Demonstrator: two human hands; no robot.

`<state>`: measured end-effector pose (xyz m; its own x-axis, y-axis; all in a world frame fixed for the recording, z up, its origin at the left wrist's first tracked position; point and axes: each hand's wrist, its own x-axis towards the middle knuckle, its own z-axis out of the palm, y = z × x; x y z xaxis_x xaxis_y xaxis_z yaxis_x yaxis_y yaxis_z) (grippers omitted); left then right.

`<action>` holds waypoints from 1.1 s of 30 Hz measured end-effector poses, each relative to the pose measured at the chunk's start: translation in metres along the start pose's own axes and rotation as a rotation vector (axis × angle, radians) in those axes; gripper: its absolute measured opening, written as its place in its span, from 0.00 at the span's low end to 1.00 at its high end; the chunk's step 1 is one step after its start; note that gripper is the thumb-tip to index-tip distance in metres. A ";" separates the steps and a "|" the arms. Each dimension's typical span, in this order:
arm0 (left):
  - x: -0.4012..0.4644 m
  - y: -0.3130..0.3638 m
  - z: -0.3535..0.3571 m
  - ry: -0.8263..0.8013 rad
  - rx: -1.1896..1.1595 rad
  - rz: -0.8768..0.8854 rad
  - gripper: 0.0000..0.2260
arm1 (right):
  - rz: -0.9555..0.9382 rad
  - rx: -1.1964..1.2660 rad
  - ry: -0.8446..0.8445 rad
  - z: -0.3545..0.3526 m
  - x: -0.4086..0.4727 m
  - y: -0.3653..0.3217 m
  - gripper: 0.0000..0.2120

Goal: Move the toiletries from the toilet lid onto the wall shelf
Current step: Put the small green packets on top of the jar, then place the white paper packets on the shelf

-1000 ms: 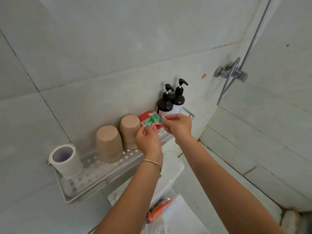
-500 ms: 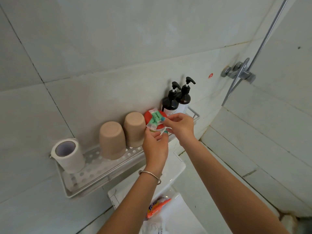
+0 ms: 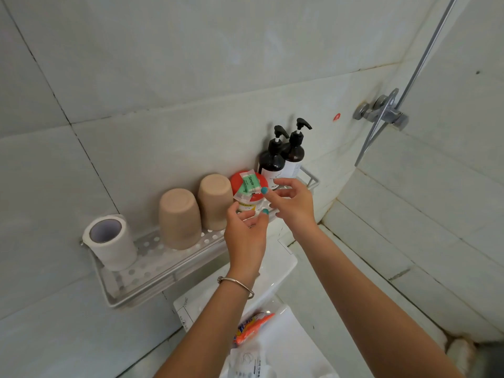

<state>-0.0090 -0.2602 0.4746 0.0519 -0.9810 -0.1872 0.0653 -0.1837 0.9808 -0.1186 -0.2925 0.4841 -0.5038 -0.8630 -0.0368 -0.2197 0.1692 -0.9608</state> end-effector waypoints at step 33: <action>-0.097 -0.448 -0.068 -0.526 1.154 -0.138 0.24 | 0.716 -0.335 0.093 -0.168 -0.251 0.483 0.12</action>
<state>0.0240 -0.0784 0.0501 -0.3030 -0.8075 -0.5062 -0.8754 0.0259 0.4827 -0.2388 0.0865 0.0752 -0.6819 -0.4498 -0.5768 -0.0483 0.8145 -0.5781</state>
